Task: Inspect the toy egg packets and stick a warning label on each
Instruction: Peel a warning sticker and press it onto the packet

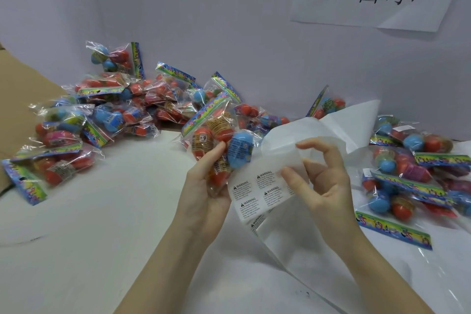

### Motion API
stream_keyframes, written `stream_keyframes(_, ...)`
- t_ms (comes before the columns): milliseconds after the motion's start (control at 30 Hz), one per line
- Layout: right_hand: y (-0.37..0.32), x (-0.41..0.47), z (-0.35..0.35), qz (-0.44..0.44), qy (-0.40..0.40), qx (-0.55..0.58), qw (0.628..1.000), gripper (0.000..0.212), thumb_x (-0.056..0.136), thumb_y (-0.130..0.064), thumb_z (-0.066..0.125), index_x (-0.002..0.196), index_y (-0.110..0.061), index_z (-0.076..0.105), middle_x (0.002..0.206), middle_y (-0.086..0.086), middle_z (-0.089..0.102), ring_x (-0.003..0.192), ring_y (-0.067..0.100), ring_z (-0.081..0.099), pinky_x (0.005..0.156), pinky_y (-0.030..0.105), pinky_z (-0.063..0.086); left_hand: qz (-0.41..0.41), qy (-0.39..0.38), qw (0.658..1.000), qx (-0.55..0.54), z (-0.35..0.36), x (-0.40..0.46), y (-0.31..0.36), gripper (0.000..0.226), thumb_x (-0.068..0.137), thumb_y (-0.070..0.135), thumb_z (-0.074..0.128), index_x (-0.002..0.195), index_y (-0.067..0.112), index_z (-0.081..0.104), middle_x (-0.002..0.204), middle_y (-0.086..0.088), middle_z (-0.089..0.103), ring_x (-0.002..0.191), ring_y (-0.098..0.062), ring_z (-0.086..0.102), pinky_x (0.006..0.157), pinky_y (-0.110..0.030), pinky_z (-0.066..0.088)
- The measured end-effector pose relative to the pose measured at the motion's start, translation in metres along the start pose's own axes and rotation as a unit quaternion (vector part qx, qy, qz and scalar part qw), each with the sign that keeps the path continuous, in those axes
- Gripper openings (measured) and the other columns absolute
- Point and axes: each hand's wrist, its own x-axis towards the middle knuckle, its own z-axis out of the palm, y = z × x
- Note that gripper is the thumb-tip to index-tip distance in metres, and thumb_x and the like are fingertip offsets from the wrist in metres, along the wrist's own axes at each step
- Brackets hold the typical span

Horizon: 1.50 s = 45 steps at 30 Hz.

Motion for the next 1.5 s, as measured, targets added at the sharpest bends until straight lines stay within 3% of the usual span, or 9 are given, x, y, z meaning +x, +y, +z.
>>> stream_keyframes(67, 0.0, 0.0, -0.001, -0.009, -0.004, 0.01, 1.0, 0.037, 0.075, -0.016, 0.062, 0.091, -0.048, 0.055, 0.068, 0.012, 0.064, 0.067, 0.019, 0.057, 0.072, 0.04, 0.043, -0.003, 0.006, 1.0, -0.01, 0.0, 0.0, 0.0, 0.022, 0.065, 0.017, 0.063, 0.081, 0.011, 0.077, 0.093, -0.007, 0.074, 0.079, -0.015, 0.07, 0.075, -0.029, 0.056)
stream_keyframes(233, 0.002, 0.002, -0.002, -0.013, -0.001, 0.018, 1.0, 0.038, 0.074, -0.008, 0.055, 0.084, -0.042, 0.067, 0.064, -0.008, 0.062, 0.065, 0.009, 0.051, 0.064, 0.015, 0.042, -0.005, 0.002, 1.0, -0.018, 0.001, 0.0, 0.0, 0.021, 0.067, 0.015, 0.062, 0.08, 0.007, 0.077, 0.091, -0.01, 0.074, 0.076, -0.017, 0.071, 0.064, -0.027, 0.058)
stream_keyframes(467, -0.003, 0.002, -0.005, -0.003, -0.033, -0.07, 0.997, 0.028, 0.064, -0.022, 0.081, 0.085, -0.04, 0.072, 0.071, -0.012, 0.068, 0.072, 0.003, 0.059, 0.075, 0.015, 0.045, -0.003, -0.007, 1.0, -0.017, 0.0, 0.001, 0.001, 0.022, 0.068, 0.016, 0.062, 0.082, 0.007, 0.077, 0.092, -0.009, 0.074, 0.076, -0.017, 0.071, 0.069, -0.028, 0.058)
stream_keyframes(600, 0.002, 0.001, -0.001, -0.055, 0.003, -0.156, 0.986, 0.041, 0.069, -0.003, 0.075, 0.089, -0.037, 0.067, 0.069, -0.008, 0.06, 0.068, -0.004, 0.056, 0.068, 0.007, 0.04, -0.002, -0.008, 1.0, -0.02, 0.0, 0.001, -0.001, 0.021, 0.069, 0.016, 0.061, 0.08, 0.007, 0.077, 0.091, -0.01, 0.074, 0.075, -0.016, 0.071, 0.064, -0.025, 0.058)
stream_keyframes(767, 0.007, 0.001, 0.0, -0.093, 0.022, -0.202, 0.975, 0.039, 0.068, 0.001, 0.076, 0.095, -0.026, 0.068, 0.068, -0.01, 0.056, 0.068, -0.003, 0.056, 0.064, 0.004, 0.04, 0.004, -0.007, 1.0, -0.014, -0.001, 0.002, -0.002, 0.02, 0.068, 0.016, 0.061, 0.078, 0.009, 0.077, 0.089, -0.007, 0.074, 0.074, -0.014, 0.071, 0.062, -0.023, 0.057)
stream_keyframes(1167, 0.008, 0.001, 0.0, -0.174, 0.063, -0.298, 0.936, 0.016, 0.068, -0.017, 0.073, 0.084, -0.022, 0.075, 0.062, 0.001, 0.057, 0.057, 0.03, 0.053, 0.058, 0.025, 0.041, -0.019, 0.048, 0.998, -0.044, -0.002, 0.004, -0.002, 0.051, 0.065, 0.017, 0.063, 0.113, 0.0, 0.062, 0.1, -0.013, 0.072, 0.077, -0.018, 0.069, 0.073, -0.03, 0.056)
stream_keyframes(1300, 0.01, -0.001, 0.002, -0.168, 0.074, -0.309, 0.933, 0.021, 0.068, -0.019, 0.072, 0.088, -0.023, 0.074, 0.07, -0.012, 0.052, 0.063, 0.031, 0.052, 0.063, 0.021, 0.038, -0.011, 0.06, 0.997, -0.054, -0.001, 0.003, -0.002, 0.049, 0.063, 0.017, 0.063, 0.11, 0.0, 0.063, 0.097, -0.013, 0.073, 0.074, -0.018, 0.07, 0.069, -0.03, 0.057)
stream_keyframes(1367, 0.011, -0.002, 0.006, -0.16, 0.074, -0.305, 0.936, 0.021, 0.067, -0.02, 0.072, 0.088, -0.024, 0.074, 0.078, -0.007, 0.06, 0.07, 0.031, 0.057, 0.07, 0.022, 0.037, -0.008, 0.068, 0.996, -0.056, -0.002, 0.004, -0.002, 0.048, 0.062, 0.017, 0.064, 0.107, 0.001, 0.064, 0.1, -0.014, 0.072, 0.075, -0.019, 0.07, 0.07, -0.03, 0.057)
stream_keyframes(1500, 0.013, -0.001, 0.009, -0.19, 0.093, -0.339, 0.917, 0.02, 0.065, -0.017, 0.073, 0.084, -0.023, 0.075, 0.103, -0.004, 0.061, 0.092, 0.013, 0.054, 0.081, 0.023, 0.029, -0.005, 0.07, 0.996, -0.062, -0.003, 0.005, -0.001, 0.048, 0.063, 0.017, 0.064, 0.109, 0.002, 0.064, 0.099, -0.013, 0.072, 0.075, -0.019, 0.07, 0.068, -0.03, 0.057)
